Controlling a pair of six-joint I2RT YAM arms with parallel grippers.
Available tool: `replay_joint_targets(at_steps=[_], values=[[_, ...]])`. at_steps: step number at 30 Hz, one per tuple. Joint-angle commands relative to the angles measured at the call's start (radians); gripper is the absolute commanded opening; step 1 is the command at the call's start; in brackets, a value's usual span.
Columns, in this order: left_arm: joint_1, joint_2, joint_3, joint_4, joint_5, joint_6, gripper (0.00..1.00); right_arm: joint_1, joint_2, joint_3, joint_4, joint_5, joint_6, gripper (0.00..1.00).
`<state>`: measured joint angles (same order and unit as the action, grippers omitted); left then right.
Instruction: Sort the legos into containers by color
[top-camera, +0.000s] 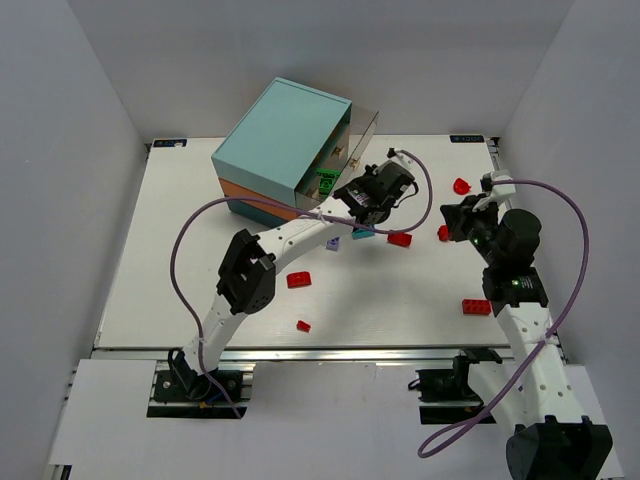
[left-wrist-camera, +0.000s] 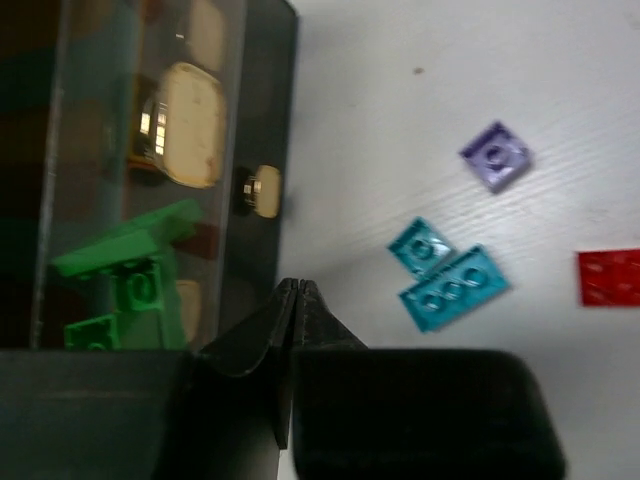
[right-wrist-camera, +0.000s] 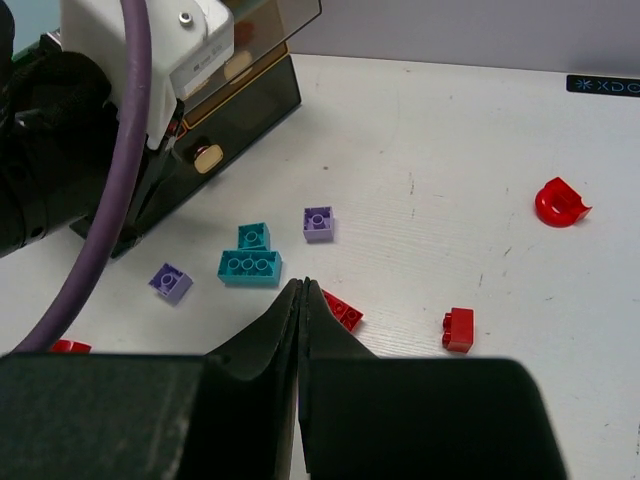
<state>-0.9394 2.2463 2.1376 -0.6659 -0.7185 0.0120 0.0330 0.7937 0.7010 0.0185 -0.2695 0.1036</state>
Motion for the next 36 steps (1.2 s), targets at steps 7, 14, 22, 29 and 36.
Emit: replay_joint_targets(at_steps=[7,14,22,29,36], values=[[0.022,-0.008,0.067,0.063,-0.249,0.131,0.3,-0.004,-0.008,-0.018,0.055,-0.016,0.001,0.0],[0.063,-0.008,0.048,0.052,-0.288,0.16,0.59,-0.007,-0.002,-0.023,0.057,-0.019,-0.001,0.0],[0.125,-0.036,0.009,0.057,-0.269,0.155,0.73,-0.015,-0.004,-0.026,0.057,-0.02,0.002,0.0],[0.152,-0.044,-0.012,0.055,-0.257,0.143,0.76,-0.022,-0.004,-0.026,0.058,-0.023,0.002,0.0],[0.122,-0.143,-0.09,0.088,-0.098,0.112,0.05,-0.021,0.002,-0.029,0.063,-0.034,0.001,0.0]])
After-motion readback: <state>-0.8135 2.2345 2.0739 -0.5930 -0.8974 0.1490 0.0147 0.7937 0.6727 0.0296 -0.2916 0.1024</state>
